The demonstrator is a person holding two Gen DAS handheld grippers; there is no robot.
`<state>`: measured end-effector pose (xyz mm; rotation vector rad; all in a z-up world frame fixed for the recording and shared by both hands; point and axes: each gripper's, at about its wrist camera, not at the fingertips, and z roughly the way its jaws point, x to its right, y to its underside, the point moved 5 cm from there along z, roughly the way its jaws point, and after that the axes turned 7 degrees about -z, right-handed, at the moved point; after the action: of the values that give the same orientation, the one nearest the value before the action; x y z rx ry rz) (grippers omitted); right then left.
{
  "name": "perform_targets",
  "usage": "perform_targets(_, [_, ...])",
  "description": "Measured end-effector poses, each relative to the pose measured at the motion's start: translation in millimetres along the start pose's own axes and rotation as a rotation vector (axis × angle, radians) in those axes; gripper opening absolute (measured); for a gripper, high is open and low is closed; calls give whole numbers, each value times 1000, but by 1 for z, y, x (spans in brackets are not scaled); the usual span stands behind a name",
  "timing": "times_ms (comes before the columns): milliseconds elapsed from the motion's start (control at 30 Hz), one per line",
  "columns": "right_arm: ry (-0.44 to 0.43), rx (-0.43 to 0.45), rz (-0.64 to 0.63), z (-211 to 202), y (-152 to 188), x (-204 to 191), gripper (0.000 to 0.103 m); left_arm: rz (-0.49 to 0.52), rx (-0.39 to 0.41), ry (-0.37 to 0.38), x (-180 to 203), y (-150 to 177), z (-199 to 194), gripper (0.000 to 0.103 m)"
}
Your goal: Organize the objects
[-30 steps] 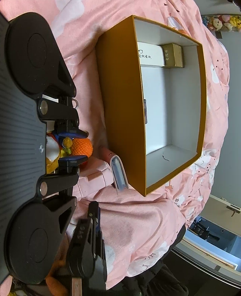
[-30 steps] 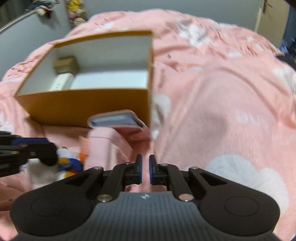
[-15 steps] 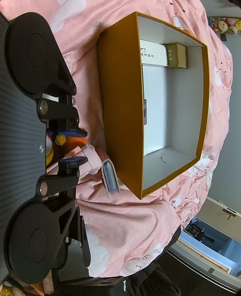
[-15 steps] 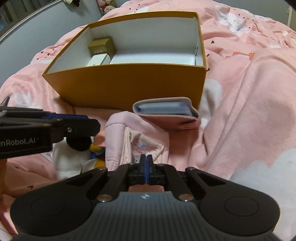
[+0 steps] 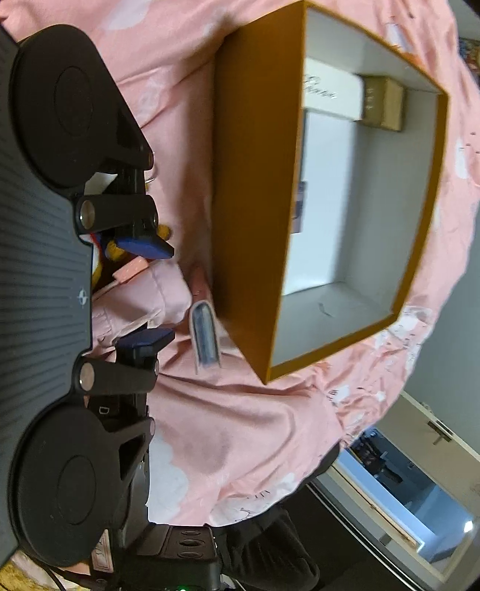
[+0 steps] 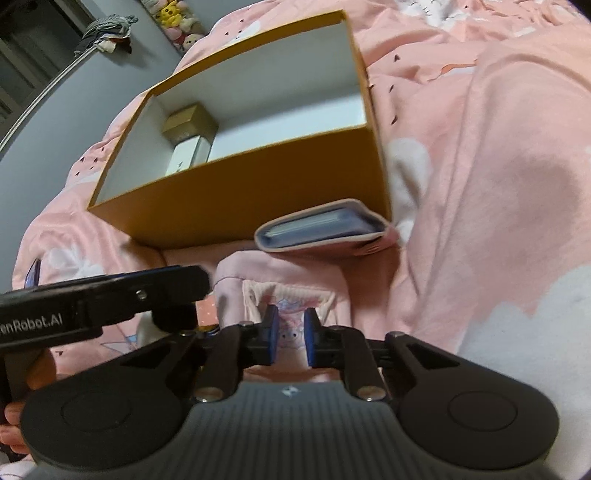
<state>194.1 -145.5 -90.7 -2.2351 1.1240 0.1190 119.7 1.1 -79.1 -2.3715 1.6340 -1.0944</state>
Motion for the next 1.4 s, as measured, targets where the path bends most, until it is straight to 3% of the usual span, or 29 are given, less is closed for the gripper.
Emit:
perform_targets(233, [22, -25, 57, 1, 9, 13, 17, -63, -105, 19, 12, 10, 17, 50])
perform_targets(433, [54, -72, 24, -3, 21, 15, 14, -55, -184, -58, 23, 19, 38, 51])
perform_targets(567, [81, -82, -13, -3, 24, 13, 14, -19, -195, -112, 29, 22, 48, 51])
perform_targets(633, [92, -88, -10, -4, 24, 15, 14, -23, -205, -114, 28, 23, 52, 49])
perform_targets(667, [102, -93, -12, -5, 25, 16, 14, -26, -210, -105, 27, 23, 53, 42])
perform_targets(867, [150, -76, -1, -15, 23, 22, 14, -30, -175, -43, 26, 22, 43, 31])
perform_targets(1033, [195, -12, -24, -39, 13, 25, 15, 15, -108, 12, 35, 16, 16, 29])
perform_targets(1233, [213, 96, -17, -61, -15, 24, 29, 1, -21, 55, 34, -3, -21, 28])
perform_targets(1400, [181, 134, 51, -58, -42, 24, 39, -32, 24, 26, 18, -17, -39, 28])
